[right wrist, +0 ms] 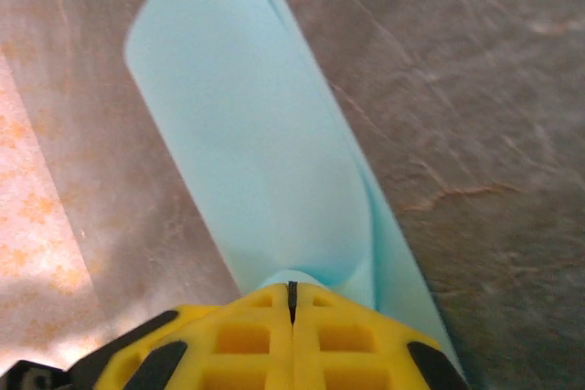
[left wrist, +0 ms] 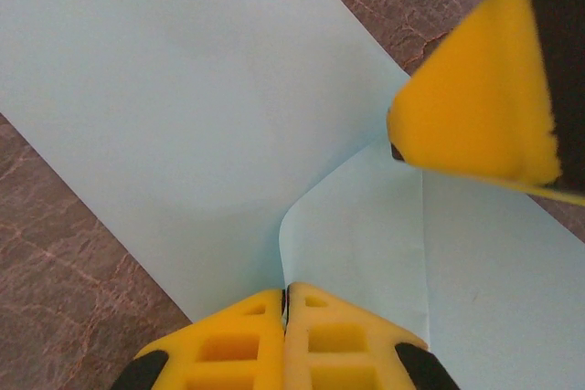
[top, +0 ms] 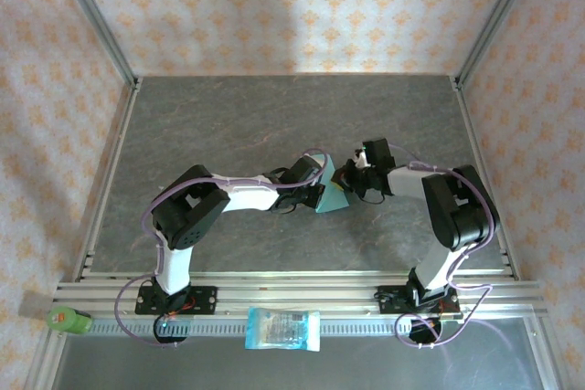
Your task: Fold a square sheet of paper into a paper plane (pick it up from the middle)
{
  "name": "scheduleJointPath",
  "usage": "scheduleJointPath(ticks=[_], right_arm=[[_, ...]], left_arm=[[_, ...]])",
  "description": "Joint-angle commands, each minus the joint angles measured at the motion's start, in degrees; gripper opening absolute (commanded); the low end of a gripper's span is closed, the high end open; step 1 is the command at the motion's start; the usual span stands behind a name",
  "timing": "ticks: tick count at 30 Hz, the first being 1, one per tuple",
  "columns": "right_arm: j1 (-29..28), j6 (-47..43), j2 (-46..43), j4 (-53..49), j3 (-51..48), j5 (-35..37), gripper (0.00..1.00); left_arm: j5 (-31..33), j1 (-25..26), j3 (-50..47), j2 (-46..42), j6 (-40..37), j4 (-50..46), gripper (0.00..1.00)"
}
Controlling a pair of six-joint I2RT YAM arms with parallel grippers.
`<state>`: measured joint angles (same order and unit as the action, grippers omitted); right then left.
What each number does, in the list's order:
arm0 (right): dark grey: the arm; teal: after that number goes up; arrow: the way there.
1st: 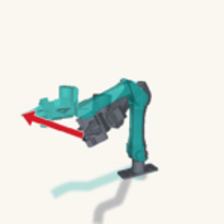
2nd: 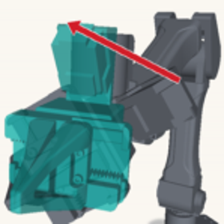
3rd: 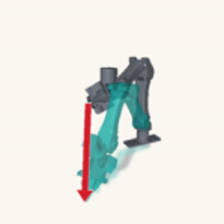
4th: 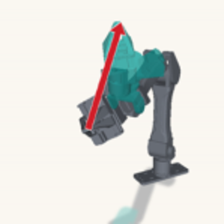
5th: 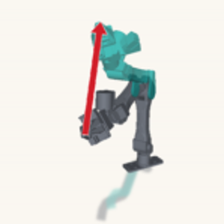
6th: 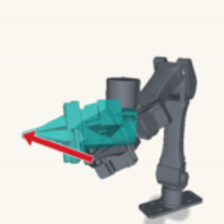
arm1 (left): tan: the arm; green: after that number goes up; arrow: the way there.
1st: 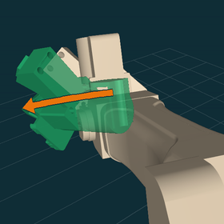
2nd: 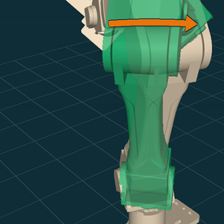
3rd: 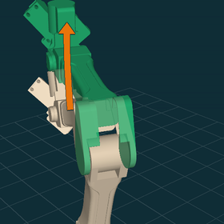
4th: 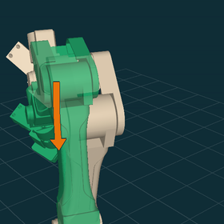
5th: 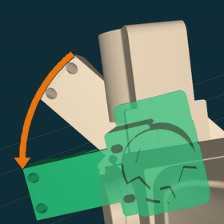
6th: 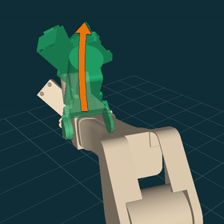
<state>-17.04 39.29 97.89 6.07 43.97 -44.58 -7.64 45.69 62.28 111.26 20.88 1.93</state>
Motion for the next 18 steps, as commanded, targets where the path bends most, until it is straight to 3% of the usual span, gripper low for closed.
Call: scheduleJointPath(ticks=[1,6,18], right_arm=[[0.2,-1.3,1.6,0.0,0.9,-0.3,0.00],[1.3,-2.2,4.6,-1.0,-0.3,4.1,0.00],[4.4,0.1,4.2,1.0,0.7,4.2,0.00]], left_arm=[[0.2,-0.3,-0.8,3.3,-1.1,-6.3,0.00],[-0.1,-0.3,-0.8,3.5,-1.2,-6.3,0.00],[0.2,-0.2,-1.7,3.2,-1.2,-6.1,0.00]])
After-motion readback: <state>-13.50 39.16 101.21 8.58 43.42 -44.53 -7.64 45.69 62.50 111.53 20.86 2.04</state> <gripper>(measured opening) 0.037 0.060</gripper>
